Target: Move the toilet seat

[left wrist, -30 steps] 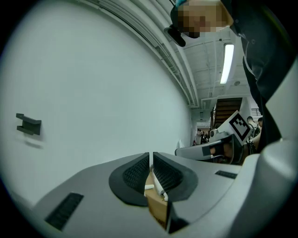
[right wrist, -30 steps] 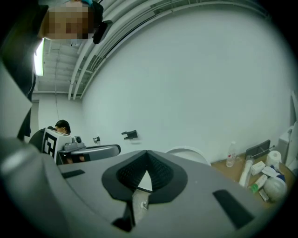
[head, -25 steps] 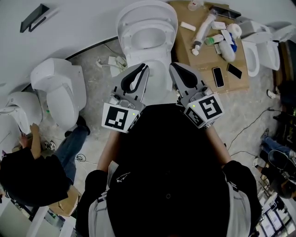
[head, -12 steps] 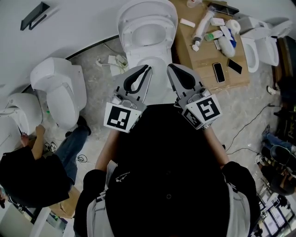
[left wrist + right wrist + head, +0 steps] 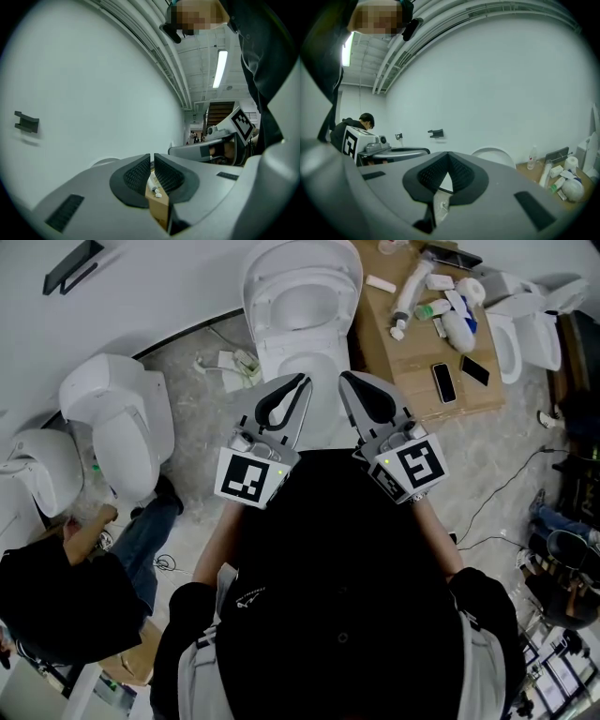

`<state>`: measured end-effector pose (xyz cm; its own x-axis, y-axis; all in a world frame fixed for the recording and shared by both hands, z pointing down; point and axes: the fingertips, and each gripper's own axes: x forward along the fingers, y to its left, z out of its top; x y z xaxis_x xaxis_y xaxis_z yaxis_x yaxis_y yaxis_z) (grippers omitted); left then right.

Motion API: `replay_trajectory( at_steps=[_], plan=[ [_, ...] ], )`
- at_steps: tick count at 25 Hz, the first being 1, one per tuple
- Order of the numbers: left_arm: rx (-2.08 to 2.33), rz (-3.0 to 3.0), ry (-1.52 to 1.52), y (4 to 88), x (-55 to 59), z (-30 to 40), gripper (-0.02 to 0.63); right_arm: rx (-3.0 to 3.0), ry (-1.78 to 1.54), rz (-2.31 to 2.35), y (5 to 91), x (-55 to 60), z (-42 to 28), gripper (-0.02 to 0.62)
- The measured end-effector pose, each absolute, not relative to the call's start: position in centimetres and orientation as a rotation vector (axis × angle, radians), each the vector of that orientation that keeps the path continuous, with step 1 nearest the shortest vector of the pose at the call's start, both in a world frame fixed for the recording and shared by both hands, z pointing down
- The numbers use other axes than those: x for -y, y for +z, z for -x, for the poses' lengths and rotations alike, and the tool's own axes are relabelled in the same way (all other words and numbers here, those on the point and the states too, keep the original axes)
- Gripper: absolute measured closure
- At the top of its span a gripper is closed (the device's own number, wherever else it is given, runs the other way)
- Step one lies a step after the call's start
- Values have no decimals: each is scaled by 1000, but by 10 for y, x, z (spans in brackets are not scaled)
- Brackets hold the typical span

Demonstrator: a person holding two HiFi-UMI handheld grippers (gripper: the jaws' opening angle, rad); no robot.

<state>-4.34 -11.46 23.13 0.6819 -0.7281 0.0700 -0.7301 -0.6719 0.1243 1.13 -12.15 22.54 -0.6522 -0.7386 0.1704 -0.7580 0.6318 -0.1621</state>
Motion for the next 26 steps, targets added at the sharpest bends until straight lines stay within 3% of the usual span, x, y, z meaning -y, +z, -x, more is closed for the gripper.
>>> replay_trajectory(
  at_steps=[26],
  plan=[
    [1223,-2786,14,226,132,52,574,2801,247,-1269,211,140,-3,581]
  ],
)
